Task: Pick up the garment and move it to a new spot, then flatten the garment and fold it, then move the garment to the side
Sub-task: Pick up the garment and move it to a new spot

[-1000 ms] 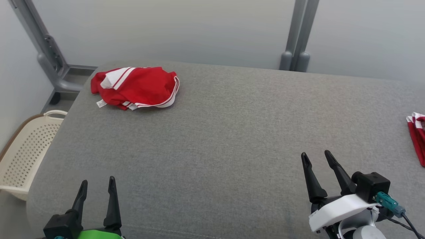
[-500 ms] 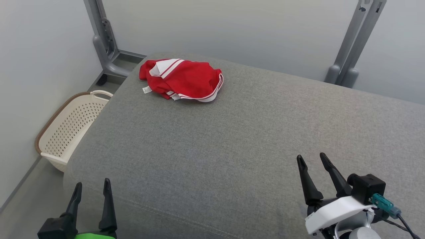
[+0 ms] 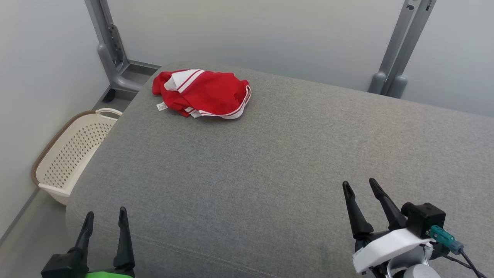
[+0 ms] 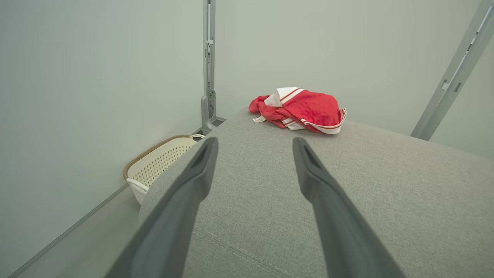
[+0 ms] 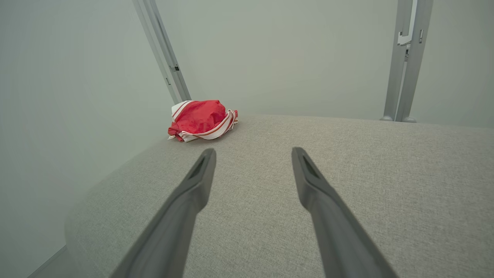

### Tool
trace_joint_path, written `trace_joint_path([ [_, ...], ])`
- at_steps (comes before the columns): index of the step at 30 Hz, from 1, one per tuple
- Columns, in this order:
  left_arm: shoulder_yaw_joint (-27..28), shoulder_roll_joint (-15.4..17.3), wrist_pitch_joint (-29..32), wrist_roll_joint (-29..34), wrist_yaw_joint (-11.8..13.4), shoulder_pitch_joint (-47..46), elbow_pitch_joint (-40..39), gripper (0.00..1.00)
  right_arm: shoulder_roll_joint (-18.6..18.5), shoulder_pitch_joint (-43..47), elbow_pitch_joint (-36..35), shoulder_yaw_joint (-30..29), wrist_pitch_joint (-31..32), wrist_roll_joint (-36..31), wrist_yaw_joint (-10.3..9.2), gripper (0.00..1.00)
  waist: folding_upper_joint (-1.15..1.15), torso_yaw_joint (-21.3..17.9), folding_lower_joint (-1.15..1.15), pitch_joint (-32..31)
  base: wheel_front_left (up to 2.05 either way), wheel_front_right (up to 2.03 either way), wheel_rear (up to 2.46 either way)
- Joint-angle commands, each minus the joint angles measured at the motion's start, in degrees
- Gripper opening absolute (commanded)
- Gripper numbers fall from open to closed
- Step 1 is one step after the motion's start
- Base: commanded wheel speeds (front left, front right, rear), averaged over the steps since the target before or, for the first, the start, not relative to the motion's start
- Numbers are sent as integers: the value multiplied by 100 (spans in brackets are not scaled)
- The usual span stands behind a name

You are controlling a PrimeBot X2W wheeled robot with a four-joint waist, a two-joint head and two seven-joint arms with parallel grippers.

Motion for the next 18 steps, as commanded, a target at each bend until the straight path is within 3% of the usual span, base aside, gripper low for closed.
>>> trace_joint_path([
  [1,4,22,4,-10,31,68,-15,100,-21,-34,9,1,-31,20,-4,100,0,-16,0,6,0,0,0],
  [18,-42,28,-41,-56,-3,-43,25,100,-21,-66,-42,-19,-52,29,-4,100,0,-56,0,66,0,0,0],
])
